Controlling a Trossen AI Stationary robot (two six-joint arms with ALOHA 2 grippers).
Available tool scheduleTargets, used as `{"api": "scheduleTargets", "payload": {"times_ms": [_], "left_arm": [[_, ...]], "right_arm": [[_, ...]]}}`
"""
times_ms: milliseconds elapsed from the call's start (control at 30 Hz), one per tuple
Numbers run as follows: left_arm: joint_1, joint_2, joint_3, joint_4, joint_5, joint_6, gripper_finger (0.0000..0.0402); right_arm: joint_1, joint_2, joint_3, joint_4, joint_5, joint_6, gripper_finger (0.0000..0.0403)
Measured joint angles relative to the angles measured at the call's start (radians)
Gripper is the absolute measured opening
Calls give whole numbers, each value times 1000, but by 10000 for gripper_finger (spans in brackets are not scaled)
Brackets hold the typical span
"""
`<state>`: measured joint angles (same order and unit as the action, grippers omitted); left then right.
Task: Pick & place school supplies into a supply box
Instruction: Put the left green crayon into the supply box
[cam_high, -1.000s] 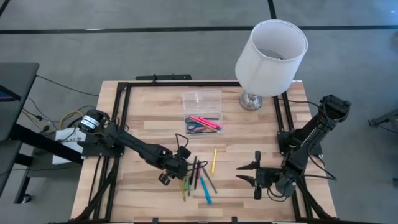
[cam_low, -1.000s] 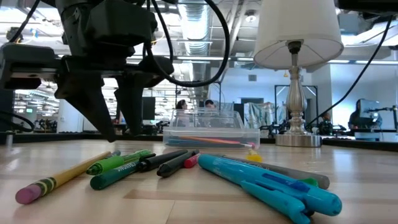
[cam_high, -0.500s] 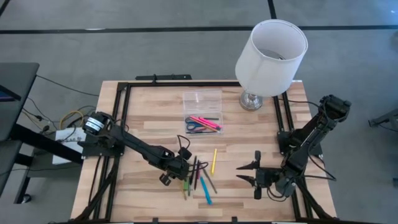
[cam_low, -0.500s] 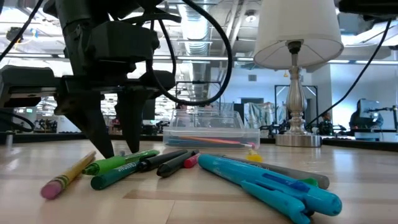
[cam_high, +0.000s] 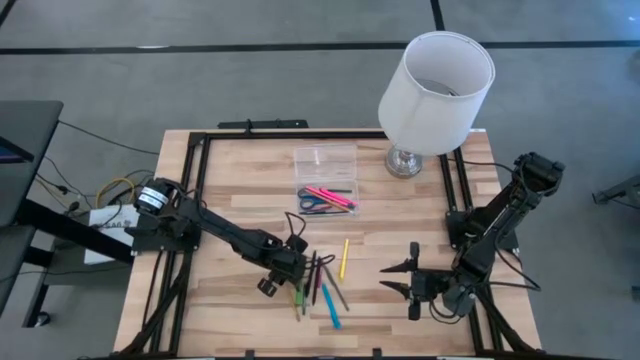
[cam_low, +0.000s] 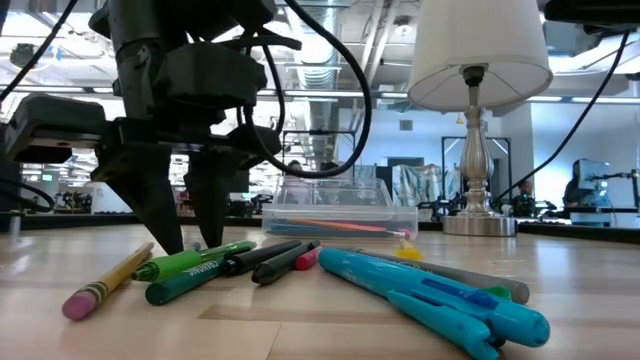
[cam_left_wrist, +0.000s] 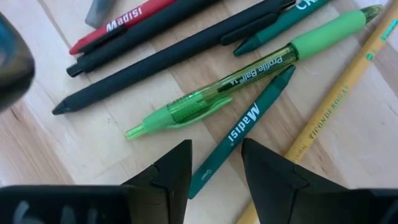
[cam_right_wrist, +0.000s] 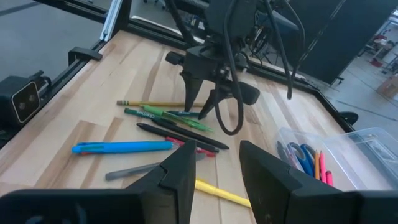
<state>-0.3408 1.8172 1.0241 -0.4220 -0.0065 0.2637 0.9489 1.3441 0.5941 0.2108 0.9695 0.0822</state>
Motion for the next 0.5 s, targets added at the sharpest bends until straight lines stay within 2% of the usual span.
{"api": "scheduleTargets", "payload": {"times_ms": [167, 500], "left_arm": [[2, 0, 0, -10, -1, 1, 129], [1, 0, 0, -21, 2, 43, 26]], "right_arm": [[0, 0, 0, 0, 0, 0, 118], [0, 0, 0, 0, 0, 0, 118]]}}
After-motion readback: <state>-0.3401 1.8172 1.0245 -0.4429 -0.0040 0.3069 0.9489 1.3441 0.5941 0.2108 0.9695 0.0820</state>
